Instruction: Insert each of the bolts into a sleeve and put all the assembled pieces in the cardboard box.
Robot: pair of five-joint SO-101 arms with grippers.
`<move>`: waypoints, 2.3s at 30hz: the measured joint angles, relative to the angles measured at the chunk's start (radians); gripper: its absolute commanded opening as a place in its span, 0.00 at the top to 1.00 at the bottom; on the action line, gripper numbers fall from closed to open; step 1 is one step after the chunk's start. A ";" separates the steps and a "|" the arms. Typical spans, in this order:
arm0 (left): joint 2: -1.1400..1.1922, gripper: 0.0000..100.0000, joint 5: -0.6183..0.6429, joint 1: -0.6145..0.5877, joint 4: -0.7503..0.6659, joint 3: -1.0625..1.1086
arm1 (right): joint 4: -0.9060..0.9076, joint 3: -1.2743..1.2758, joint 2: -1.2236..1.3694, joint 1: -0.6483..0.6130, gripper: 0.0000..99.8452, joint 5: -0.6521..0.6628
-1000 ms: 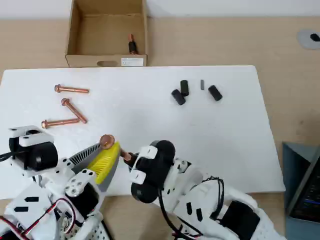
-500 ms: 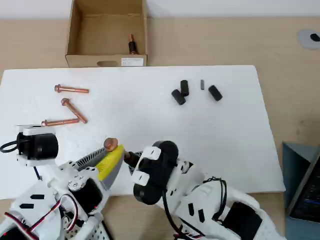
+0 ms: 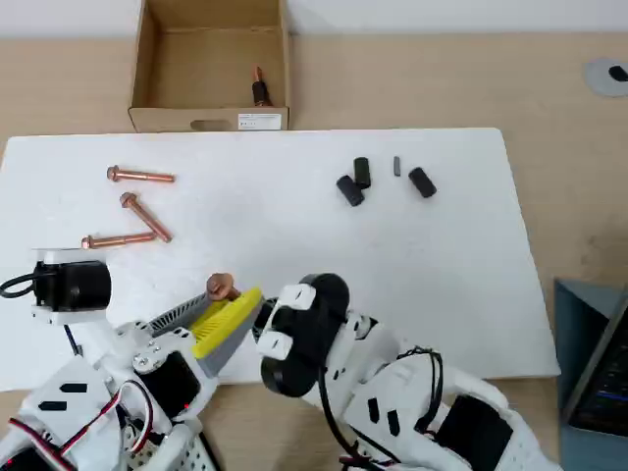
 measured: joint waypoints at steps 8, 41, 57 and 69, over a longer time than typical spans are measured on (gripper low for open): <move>-0.002 0.83 -0.058 -0.051 0.000 -0.002 | 0.000 0.002 0.002 0.002 0.99 -0.011; 0.005 1.00 -0.522 -0.626 -0.212 0.525 | 0.032 -0.282 0.319 0.566 0.99 -0.160; 0.005 1.00 -0.522 -0.721 -0.302 0.735 | -0.203 -0.756 1.036 0.624 0.99 -0.114; 0.006 1.00 -0.522 -0.819 -0.302 0.799 | -0.443 -1.030 1.499 0.624 0.99 0.041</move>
